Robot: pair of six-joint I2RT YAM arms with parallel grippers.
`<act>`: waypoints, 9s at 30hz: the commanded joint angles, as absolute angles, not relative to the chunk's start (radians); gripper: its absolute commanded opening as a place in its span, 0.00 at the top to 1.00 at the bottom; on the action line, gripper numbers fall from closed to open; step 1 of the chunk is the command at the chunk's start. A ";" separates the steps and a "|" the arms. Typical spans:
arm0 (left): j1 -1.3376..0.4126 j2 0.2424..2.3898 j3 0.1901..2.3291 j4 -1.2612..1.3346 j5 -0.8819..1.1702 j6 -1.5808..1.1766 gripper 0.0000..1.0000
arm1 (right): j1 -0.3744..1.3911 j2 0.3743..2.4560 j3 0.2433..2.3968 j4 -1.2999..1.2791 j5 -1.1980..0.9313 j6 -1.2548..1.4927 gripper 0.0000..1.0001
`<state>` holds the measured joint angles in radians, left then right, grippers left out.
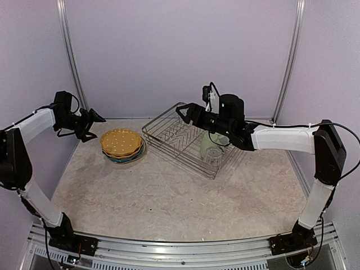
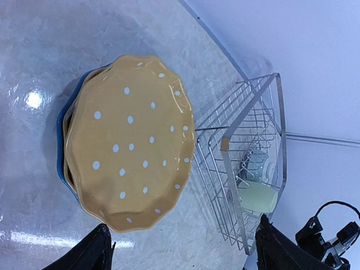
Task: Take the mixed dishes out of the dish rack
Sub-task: Grab the cup from the dish rack, then pass from the right arm to the left, then place the cup at the corner of the board.
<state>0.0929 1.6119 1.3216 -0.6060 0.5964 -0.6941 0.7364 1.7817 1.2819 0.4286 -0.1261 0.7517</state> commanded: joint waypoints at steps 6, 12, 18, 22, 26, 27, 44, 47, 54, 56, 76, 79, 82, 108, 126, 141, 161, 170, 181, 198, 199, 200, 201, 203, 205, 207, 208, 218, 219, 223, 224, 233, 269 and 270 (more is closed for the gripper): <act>-0.060 1.393 1.262 -0.447 0.538 -0.561 0.18 | 0.732 1.721 1.303 0.267 -0.031 0.632 0.15; -0.176 1.266 1.218 -0.378 0.509 -0.467 0.17 | 0.729 1.691 1.357 0.062 0.125 0.486 0.09; -0.201 1.206 1.180 -0.324 0.526 -0.454 0.17 | 0.724 1.729 1.502 -0.214 0.294 0.332 0.05; -0.202 1.214 1.184 -0.326 0.538 -0.465 0.18 | 0.722 1.784 1.592 -0.385 0.411 0.274 0.04; -0.202 1.232 1.190 -0.328 0.558 -0.473 0.18 | 0.714 1.868 1.693 -0.525 0.499 0.265 0.00; -0.202 1.235 1.190 -0.328 0.560 -0.476 0.18 | 0.712 1.889 1.718 -0.553 0.503 0.265 0.00; -0.202 1.300 1.208 -0.342 0.586 -0.492 0.18 | 0.621 2.102 1.873 -0.721 0.337 0.338 0.00; -0.202 1.304 1.210 -0.344 0.590 -0.494 0.18 | 0.620 2.123 1.885 -0.740 0.322 0.340 0.00; -0.202 1.313 1.212 -0.349 0.586 -0.495 0.18 | 0.620 2.144 1.879 -0.758 0.308 0.347 0.03; -0.202 1.313 1.212 -0.348 0.585 -0.497 0.18 | 0.621 2.146 1.874 -0.761 0.296 0.346 0.06; -0.202 1.323 1.213 -0.350 0.593 -0.503 0.18 | 0.659 2.006 1.839 -0.674 0.325 0.318 0.05; -0.202 1.320 1.213 -0.348 0.594 -0.505 0.18 | 0.658 2.028 1.808 -0.683 0.310 0.325 0.05; -0.202 1.321 1.213 -0.346 0.602 -0.509 0.18 | 0.659 2.064 1.812 -0.708 0.308 0.329 0.05; -0.202 1.331 1.212 -0.344 0.604 -0.517 0.18 | 0.645 2.168 1.830 -0.737 0.286 0.347 0.16; -0.202 1.332 1.215 -0.350 0.607 -0.518 0.18 | 0.648 2.089 1.897 -0.701 0.278 0.321 0.51; -0.206 1.335 1.219 -0.351 0.617 -0.523 0.18 | 0.645 1.873 1.680 -0.382 0.251 0.352 0.82; -0.209 1.336 1.224 -0.349 0.650 -0.532 0.18 | 0.485 1.709 1.151 0.513 -0.314 0.812 1.00; -0.214 1.374 1.238 -0.316 0.786 -0.552 0.20 | 0.494 1.741 1.169 0.684 -0.422 0.914 1.00; -0.303 1.427 1.235 -0.226 0.925 -0.605 0.20 | 0.610 1.866 1.286 0.810 -0.500 1.022 1.00; -0.369 1.496 1.216 -0.143 0.999 -0.699 0.21 | 0.757 2.064 1.485 0.875 -0.518 1.114 1.00; -0.371 1.503 1.216 -0.143 1.001 -0.702 0.21 | 0.763 2.071 1.489 0.881 -0.514 1.117 1.00; -0.373 1.508 1.219 -0.145 1.004 -0.705 0.21 | 0.767 2.079 1.492 0.885 -0.509 1.121 1.00; -0.374 1.511 1.219 -0.145 1.005 -0.706 0.21 | 0.771 2.084 1.498 0.889 -0.507 1.126 1.00; -0.375 1.512 1.218 -0.143 1.005 -0.706 0.22 | 0.781 2.094 1.507 0.894 -0.503 1.132 1.00; -0.376 1.509 1.216 -0.137 1.005 -0.706 0.24 | 0.794 2.102 1.513 0.900 -0.492 1.135 1.00; -0.375 1.503 1.210 -0.128 1.005 -0.706 0.27 | 0.806 2.109 1.513 0.911 -0.474 1.138 1.00; -0.375 1.500 1.204 -0.119 1.009 -0.704 0.29 | 0.810 2.113 1.511 0.924 -0.466 1.143 1.00; -0.374 1.463 1.183 -0.100 0.998 -0.681 0.48 | 0.825 2.135 1.468 1.076 -0.407 1.232 1.00; -0.374 1.459 1.184 -0.108 0.990 -0.675 0.50 | 0.825 2.133 1.463 1.083 -0.408 1.232 1.00; -0.373 1.448 1.187 -0.144 0.947 -0.648 0.57 | 0.827 2.130 1.454 1.099 -0.412 1.238 1.00; -0.371 1.447 1.188 -0.148 0.941 -0.643 0.59 | 0.826 2.130 1.452 1.104 -0.413 1.237 1.00; -0.369 1.455 1.196 -0.177 0.908 -0.619 0.82 | 0.827 2.119 1.424 1.119 -0.410 1.229 0.95; -0.241 1.333 1.332 -0.494 0.518 -0.631 1.00 | 0.760 1.845 1.311 0.626 -0.273 0.824 0.00; -0.235 1.341 1.368 -0.556 0.489 -0.637 1.00 | 0.760 1.834 1.311 0.605 -0.265 0.806 0.00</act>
